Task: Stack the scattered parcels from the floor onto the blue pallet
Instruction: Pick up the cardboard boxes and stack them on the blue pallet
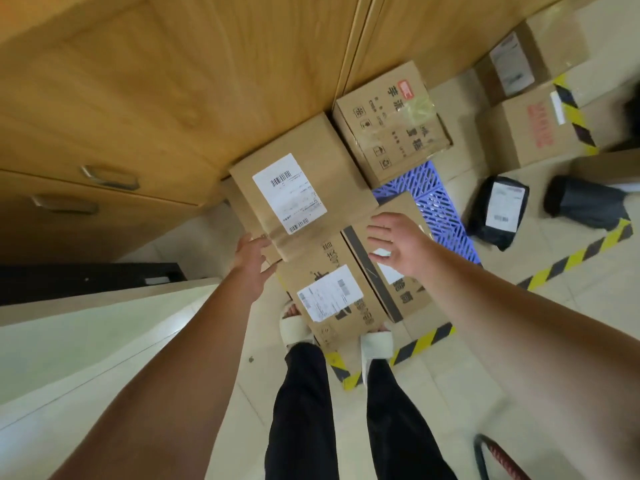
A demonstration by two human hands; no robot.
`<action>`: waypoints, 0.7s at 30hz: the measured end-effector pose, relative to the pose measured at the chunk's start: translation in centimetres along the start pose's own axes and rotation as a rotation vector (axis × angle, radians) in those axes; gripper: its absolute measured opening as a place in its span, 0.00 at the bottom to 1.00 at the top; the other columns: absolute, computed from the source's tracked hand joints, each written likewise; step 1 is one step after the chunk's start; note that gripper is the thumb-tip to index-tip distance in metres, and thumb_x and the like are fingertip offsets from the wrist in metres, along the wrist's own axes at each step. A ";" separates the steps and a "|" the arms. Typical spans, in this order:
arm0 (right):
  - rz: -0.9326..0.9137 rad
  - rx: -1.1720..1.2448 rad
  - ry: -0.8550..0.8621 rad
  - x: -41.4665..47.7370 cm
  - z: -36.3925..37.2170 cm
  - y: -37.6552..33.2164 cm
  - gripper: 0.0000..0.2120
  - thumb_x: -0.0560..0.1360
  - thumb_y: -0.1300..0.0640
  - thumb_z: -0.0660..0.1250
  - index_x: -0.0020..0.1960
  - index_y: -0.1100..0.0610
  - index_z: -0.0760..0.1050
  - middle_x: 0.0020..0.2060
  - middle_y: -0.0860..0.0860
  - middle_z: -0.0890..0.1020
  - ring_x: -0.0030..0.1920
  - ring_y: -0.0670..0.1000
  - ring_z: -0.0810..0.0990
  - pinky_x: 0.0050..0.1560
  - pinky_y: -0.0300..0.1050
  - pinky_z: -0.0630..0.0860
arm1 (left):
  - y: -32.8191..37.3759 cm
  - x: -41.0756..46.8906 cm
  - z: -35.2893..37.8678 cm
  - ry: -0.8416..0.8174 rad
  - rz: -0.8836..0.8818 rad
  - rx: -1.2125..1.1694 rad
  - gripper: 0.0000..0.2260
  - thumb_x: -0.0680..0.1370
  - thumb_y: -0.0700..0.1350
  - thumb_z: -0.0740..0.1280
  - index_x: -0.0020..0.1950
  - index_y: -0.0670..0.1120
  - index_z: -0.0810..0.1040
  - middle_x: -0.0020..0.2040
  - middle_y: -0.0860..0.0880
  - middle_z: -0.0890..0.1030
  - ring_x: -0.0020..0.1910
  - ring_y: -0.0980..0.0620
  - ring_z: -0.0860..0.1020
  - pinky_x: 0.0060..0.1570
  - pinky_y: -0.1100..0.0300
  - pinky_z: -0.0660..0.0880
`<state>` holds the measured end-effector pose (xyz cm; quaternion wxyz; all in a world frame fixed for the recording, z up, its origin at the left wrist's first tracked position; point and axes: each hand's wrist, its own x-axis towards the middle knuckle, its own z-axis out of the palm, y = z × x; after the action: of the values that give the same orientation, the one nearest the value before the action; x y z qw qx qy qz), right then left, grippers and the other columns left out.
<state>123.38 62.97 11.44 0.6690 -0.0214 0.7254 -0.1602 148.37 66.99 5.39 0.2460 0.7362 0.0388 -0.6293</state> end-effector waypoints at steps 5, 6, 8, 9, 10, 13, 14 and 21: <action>-0.034 0.173 0.079 -8.2 -3.5 0.6 0.14 0.81 0.57 0.60 0.65 0.59 0.74 0.59 0.57 0.82 0.58 0.57 0.82 0.60 0.57 0.78 | -1.5 -8.3 -2.4 -0.064 -0.031 0.178 0.22 0.80 0.41 0.65 0.74 0.48 0.68 0.62 0.47 0.75 0.65 0.44 0.73 0.63 0.48 0.74; -0.044 0.168 0.075 -10.3 -3.9 0.6 0.14 0.81 0.57 0.61 0.64 0.59 0.75 0.58 0.56 0.83 0.58 0.57 0.82 0.61 0.58 0.78 | -1.4 -10.4 -2.8 -0.090 -0.029 0.208 0.20 0.80 0.41 0.65 0.72 0.48 0.69 0.60 0.47 0.76 0.63 0.44 0.74 0.63 0.47 0.74; -0.076 0.133 0.068 -14.6 -4.5 0.6 0.11 0.82 0.56 0.60 0.60 0.59 0.76 0.59 0.57 0.82 0.59 0.57 0.82 0.61 0.56 0.77 | -1.0 -14.6 -3.3 -0.140 -0.022 0.247 0.15 0.81 0.42 0.64 0.67 0.47 0.72 0.59 0.46 0.78 0.62 0.43 0.76 0.63 0.47 0.75; -0.097 0.122 0.074 -16.7 -4.9 0.7 0.10 0.83 0.56 0.58 0.57 0.59 0.77 0.60 0.57 0.82 0.59 0.57 0.81 0.60 0.55 0.78 | -0.8 -16.6 -3.3 -0.166 -0.003 0.255 0.14 0.81 0.42 0.64 0.67 0.47 0.72 0.59 0.46 0.78 0.61 0.43 0.77 0.63 0.47 0.75; -0.120 0.119 0.084 -18.8 -5.4 0.8 0.11 0.84 0.57 0.57 0.57 0.59 0.77 0.60 0.57 0.81 0.58 0.57 0.81 0.58 0.54 0.78 | -0.5 -18.5 -3.3 -0.189 0.024 0.255 0.14 0.81 0.42 0.64 0.67 0.47 0.73 0.59 0.46 0.79 0.61 0.43 0.78 0.60 0.48 0.76; -0.181 0.125 0.055 -24.3 -7.4 2.0 0.12 0.85 0.60 0.55 0.61 0.61 0.74 0.62 0.60 0.80 0.53 0.54 0.82 0.54 0.51 0.78 | 0.3 -24.0 -2.6 -0.231 0.101 0.255 0.12 0.82 0.42 0.63 0.66 0.47 0.74 0.59 0.45 0.80 0.58 0.46 0.80 0.51 0.54 0.78; -0.201 0.125 0.033 -26.2 -8.0 2.5 0.11 0.85 0.61 0.55 0.61 0.61 0.74 0.63 0.60 0.79 0.51 0.53 0.82 0.55 0.51 0.77 | 0.4 -25.8 -2.2 -0.241 0.127 0.257 0.12 0.82 0.42 0.63 0.65 0.47 0.75 0.59 0.45 0.81 0.57 0.47 0.80 0.50 0.55 0.79; -0.306 0.074 0.080 -36.6 -15.0 7.4 0.12 0.82 0.60 0.62 0.63 0.62 0.75 0.58 0.60 0.81 0.54 0.58 0.81 0.61 0.57 0.77 | -1.2 -37.4 2.8 -0.321 0.260 0.273 0.11 0.81 0.42 0.64 0.63 0.47 0.77 0.56 0.46 0.82 0.57 0.47 0.81 0.55 0.54 0.78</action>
<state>113.88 82.01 45.61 0.6078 -0.1008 0.7332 -0.2877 137.70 76.28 40.09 0.2262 0.6522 -0.1809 -0.7006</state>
